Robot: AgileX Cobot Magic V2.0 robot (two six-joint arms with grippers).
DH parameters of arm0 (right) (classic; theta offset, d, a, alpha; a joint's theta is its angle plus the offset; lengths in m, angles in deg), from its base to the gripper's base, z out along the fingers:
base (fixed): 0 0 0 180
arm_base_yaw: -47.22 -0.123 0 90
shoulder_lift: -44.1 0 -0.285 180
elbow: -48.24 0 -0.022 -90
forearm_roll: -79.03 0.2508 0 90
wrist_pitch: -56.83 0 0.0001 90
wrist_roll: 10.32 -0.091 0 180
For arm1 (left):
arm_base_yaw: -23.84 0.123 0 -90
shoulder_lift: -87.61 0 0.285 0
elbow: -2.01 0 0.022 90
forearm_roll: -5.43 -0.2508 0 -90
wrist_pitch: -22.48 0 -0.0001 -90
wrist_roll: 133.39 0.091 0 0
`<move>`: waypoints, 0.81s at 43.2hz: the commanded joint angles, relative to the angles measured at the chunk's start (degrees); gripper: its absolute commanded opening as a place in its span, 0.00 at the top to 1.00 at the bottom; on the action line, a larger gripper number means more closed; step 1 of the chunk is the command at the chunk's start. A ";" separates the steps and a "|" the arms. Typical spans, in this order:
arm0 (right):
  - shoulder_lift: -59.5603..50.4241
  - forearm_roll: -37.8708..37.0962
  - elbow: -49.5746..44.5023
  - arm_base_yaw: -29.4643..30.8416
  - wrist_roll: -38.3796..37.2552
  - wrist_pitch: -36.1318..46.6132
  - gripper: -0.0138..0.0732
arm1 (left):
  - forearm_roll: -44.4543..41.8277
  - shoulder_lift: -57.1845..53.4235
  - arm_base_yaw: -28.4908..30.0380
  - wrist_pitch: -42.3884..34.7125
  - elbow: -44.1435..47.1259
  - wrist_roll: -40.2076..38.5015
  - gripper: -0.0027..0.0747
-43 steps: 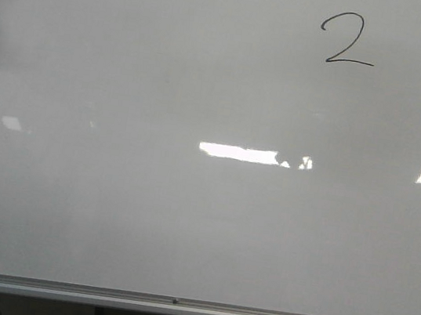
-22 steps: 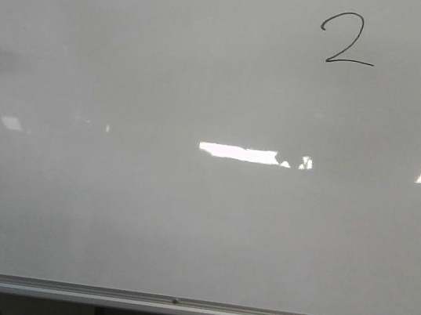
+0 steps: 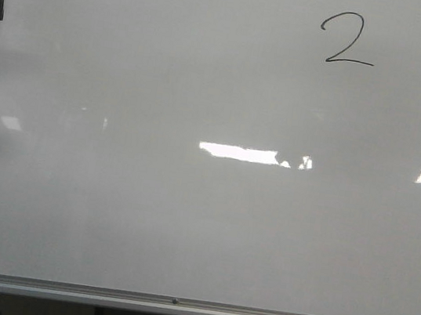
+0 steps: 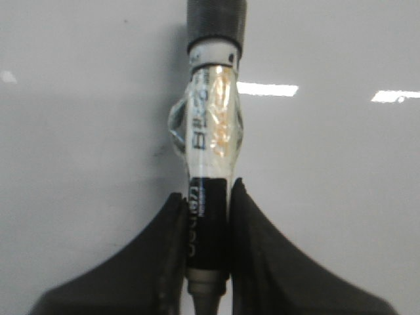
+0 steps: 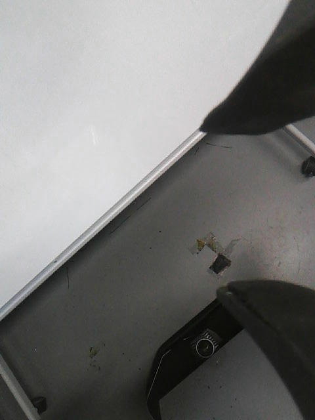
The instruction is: Write number 2 on whiteboard
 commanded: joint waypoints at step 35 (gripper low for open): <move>-0.28 0.78 1.57 0.47 -0.14 2.66 0.27 | 0.47 2.08 0.08 -4.59 -1.46 0.95 0.53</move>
